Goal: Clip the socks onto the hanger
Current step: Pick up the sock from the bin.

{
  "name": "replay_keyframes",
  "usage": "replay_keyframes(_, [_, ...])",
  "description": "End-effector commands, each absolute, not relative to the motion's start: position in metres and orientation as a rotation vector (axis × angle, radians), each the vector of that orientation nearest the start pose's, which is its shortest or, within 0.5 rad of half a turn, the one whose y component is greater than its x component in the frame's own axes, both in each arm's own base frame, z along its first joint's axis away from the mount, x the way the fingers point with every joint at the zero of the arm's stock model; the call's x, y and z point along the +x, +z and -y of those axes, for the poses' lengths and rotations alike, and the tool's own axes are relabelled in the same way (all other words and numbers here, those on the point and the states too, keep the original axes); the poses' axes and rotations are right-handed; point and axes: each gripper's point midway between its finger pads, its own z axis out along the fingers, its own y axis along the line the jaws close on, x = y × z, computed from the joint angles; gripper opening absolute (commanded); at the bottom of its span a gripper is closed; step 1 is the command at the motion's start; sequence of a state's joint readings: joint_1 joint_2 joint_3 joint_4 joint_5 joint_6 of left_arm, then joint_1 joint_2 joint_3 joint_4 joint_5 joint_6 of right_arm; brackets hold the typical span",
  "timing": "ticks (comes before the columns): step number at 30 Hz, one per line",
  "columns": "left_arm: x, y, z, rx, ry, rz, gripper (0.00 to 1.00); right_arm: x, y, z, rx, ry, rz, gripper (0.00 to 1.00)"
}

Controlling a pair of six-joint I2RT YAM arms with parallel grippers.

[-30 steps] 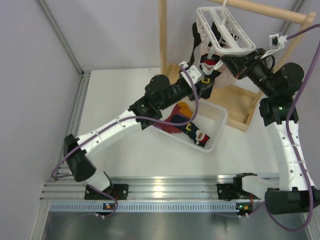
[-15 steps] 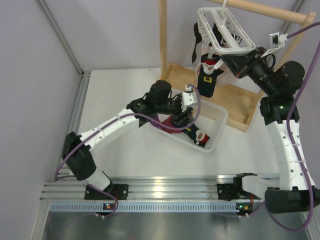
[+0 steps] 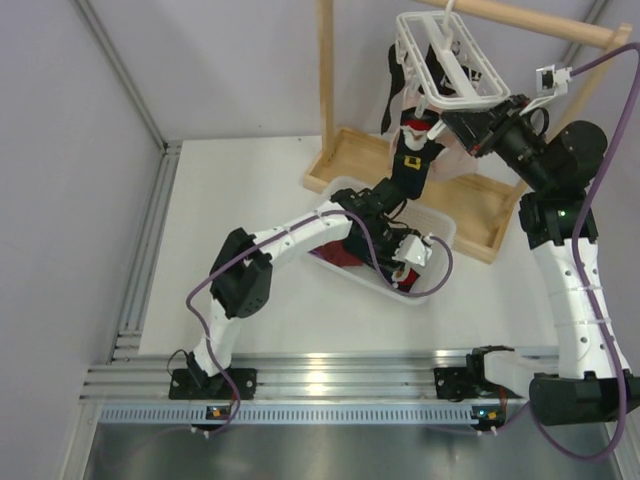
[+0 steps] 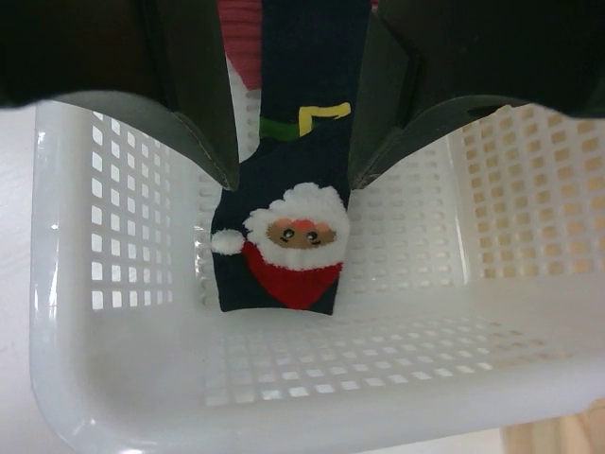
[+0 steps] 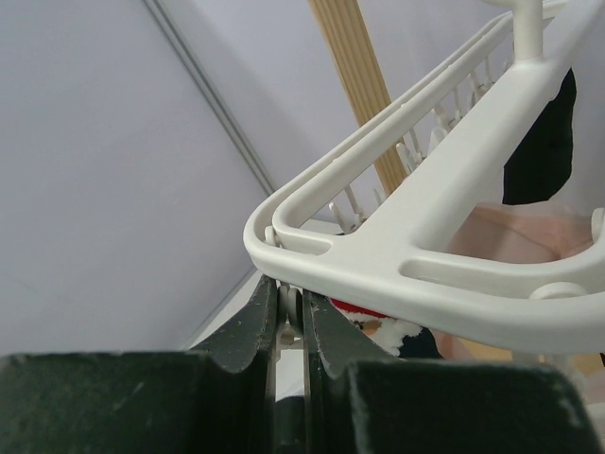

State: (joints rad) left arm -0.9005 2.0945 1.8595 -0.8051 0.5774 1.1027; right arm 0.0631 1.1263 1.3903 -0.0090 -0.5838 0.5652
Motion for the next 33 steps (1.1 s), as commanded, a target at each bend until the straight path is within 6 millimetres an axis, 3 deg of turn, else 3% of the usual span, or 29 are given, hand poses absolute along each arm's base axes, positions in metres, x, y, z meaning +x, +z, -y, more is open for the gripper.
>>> replay_keyframes(1, [0.258,0.111,0.431,2.383,-0.633,-1.012,0.55,0.329,0.512,-0.136,-0.189,0.881,-1.352,0.00])
replay_keyframes(9, [0.277,0.084,0.458,2.302,-0.641,-1.060,0.56,0.332,0.506,-0.136,-0.186,0.882,-1.359,0.00])
replay_keyframes(13, [0.283,0.057,0.456,2.334,-0.623,-1.108,0.56,0.332,0.505,-0.136,-0.189,0.881,-1.361,0.00])
replay_keyframes(18, [0.290,0.037,0.451,2.344,-0.608,-1.161,0.54,0.332,0.504,-0.135,-0.190,0.873,-1.363,0.00])
replay_keyframes(21, [0.287,0.034,0.451,2.348,-0.632,-1.177,0.49,0.330,0.504,-0.135,-0.192,0.871,-1.361,0.00])
replay_keyframes(24, [0.282,0.033,0.448,2.353,-0.663,-1.204,0.34,0.329,0.507,-0.134,-0.193,0.864,-1.354,0.00])
replay_keyframes(27, [0.279,0.046,0.448,2.335,-0.671,-1.203,0.20,0.328,0.506,-0.133,-0.192,0.858,-1.356,0.00])
replay_keyframes(28, [0.279,0.063,0.448,2.305,-0.670,-1.198,0.18,0.328,0.506,-0.133,-0.192,0.859,-1.357,0.00])
replay_keyframes(30, [0.279,0.076,0.451,2.245,-0.665,-1.203,0.09,0.329,0.505,-0.132,-0.187,0.857,-1.359,0.00])
replay_keyframes(31, [0.278,0.105,0.453,2.190,-0.656,-1.166,0.06,0.330,0.505,-0.133,-0.188,0.858,-1.359,0.00])
replay_keyframes(32, [0.275,0.106,0.449,2.167,-0.664,-1.177,0.00,0.330,0.504,-0.133,-0.185,0.862,-1.360,0.00])
replay_keyframes(33, [0.279,0.142,0.456,2.066,-0.642,-1.126,0.00,0.331,0.504,-0.133,-0.182,0.862,-1.360,0.00])
